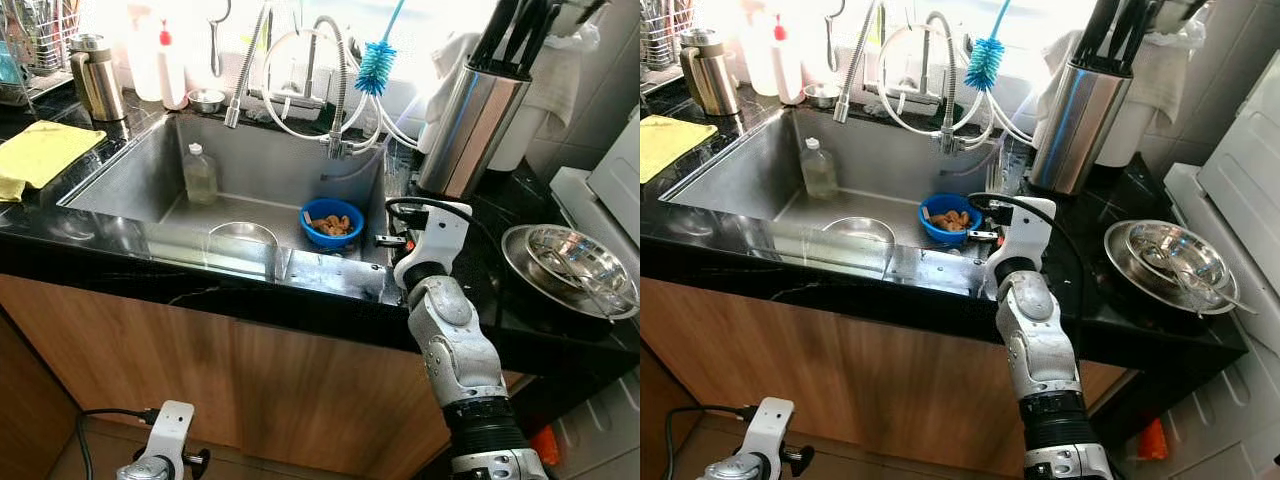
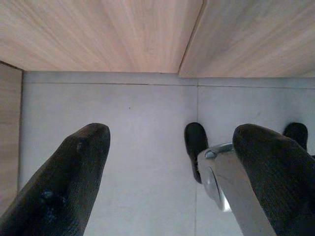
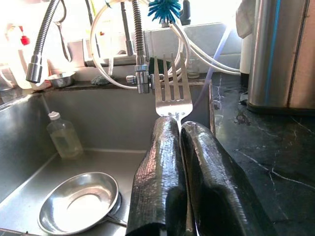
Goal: Kitchen organization
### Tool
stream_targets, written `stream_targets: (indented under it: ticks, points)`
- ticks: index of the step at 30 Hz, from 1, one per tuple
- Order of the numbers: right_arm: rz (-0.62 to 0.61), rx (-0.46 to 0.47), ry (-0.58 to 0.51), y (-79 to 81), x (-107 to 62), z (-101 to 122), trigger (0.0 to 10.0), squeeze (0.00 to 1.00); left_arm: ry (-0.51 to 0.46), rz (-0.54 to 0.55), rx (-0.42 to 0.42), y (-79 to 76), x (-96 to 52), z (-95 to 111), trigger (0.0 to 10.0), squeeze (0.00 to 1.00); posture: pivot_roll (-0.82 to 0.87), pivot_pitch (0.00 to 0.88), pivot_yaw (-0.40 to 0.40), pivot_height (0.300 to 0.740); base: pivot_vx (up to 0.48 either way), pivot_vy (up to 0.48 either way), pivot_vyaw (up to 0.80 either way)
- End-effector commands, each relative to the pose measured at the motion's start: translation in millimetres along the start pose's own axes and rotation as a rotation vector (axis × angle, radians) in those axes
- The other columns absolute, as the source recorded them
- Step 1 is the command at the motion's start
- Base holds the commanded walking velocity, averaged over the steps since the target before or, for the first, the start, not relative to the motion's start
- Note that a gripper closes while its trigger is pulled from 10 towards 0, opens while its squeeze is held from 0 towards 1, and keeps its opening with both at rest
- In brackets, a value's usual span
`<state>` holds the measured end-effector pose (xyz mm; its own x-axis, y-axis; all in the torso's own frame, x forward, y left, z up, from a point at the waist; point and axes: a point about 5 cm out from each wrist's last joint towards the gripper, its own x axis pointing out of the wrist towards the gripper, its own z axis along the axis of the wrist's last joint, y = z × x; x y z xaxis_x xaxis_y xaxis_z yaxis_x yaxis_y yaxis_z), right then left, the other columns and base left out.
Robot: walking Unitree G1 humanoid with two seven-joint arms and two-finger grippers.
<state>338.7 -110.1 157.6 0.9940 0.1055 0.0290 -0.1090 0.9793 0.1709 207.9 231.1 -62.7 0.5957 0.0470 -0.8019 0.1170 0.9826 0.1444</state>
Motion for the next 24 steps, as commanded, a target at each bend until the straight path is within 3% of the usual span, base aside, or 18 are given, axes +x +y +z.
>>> stream_targets:
  ticks: [1, 13, 24]
  points:
    - [-0.006, -0.006, -0.024, -1.2, -0.1, 4.6, 10.0, 0.00, 0.018, -0.001, 0.017, -0.7, 0.2, -1.2, 10.0, 0.00, 0.18, 0.000, -0.109, 0.736, 0.000, 0.480, 0.00]
    - [-0.005, -0.016, -0.021, -0.2, -0.1, 2.6, 10.0, 0.00, 0.019, 0.004, 0.040, 0.3, 0.3, -0.3, 10.0, 0.00, 0.18, 0.000, -0.103, 0.736, 0.000, 0.480, 0.00]
    - [-0.006, -0.018, -0.029, -1.5, 0.7, 4.0, 10.0, 0.00, 0.003, 0.024, 0.044, 1.3, 0.4, 2.0, 10.0, 0.00, 0.18, 0.000, -0.105, 0.736, 0.000, 0.000, 0.00]
